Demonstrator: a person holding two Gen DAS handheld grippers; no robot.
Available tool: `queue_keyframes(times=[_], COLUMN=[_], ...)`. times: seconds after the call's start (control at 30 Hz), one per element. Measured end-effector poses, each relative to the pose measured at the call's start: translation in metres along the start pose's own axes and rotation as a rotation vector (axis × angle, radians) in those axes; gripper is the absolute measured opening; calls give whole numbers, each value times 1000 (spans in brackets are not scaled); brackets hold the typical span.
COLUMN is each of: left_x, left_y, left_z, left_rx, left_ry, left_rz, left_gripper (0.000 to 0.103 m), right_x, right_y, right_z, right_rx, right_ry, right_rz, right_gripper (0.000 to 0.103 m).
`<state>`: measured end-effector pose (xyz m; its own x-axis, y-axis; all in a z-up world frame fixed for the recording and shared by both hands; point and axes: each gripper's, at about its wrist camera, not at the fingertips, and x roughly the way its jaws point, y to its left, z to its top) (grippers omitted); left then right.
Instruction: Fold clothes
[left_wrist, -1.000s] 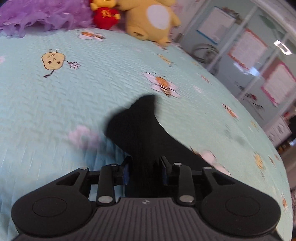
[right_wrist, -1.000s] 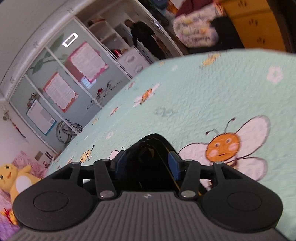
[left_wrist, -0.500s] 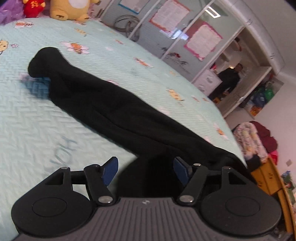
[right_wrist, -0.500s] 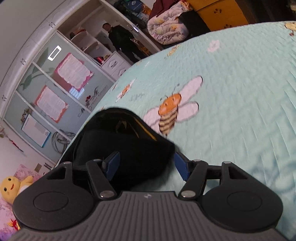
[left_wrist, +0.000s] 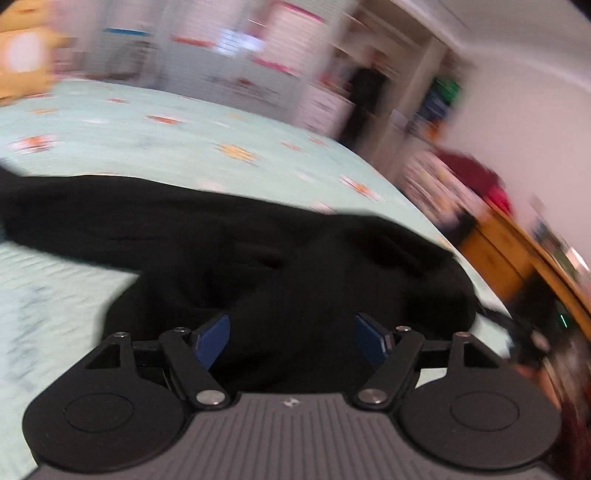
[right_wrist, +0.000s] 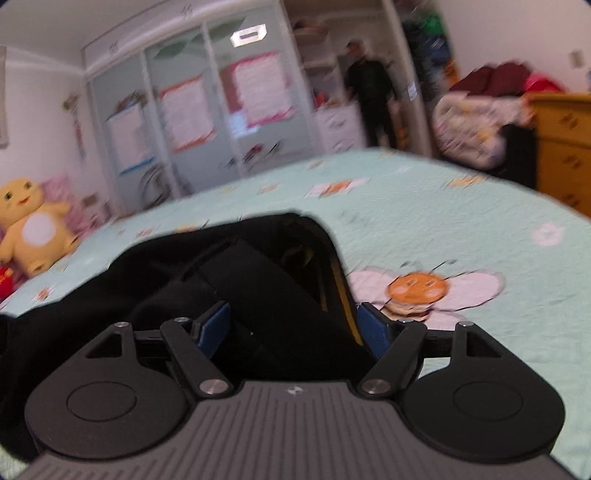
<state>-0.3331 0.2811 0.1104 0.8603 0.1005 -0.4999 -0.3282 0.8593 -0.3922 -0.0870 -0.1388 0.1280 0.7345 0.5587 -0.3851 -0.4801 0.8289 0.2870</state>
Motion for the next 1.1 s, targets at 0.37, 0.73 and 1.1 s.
queue_keyframes(times=[0.37, 0.73, 1.1], left_x=[2, 80, 75], left_y=[30, 21, 40], left_z=[-1, 35, 57], left_rx=[-147, 111, -102], left_ry=[-135, 1, -69], left_rz=[202, 176, 212], left_gripper=[78, 87, 12], right_x=[-15, -17, -28], right_y=[3, 22, 48], right_z=[-23, -60, -47], right_rx=[-88, -128, -208], right_ry=[142, 195, 141], right_rz=[132, 78, -34], right_gripper=[33, 17, 8])
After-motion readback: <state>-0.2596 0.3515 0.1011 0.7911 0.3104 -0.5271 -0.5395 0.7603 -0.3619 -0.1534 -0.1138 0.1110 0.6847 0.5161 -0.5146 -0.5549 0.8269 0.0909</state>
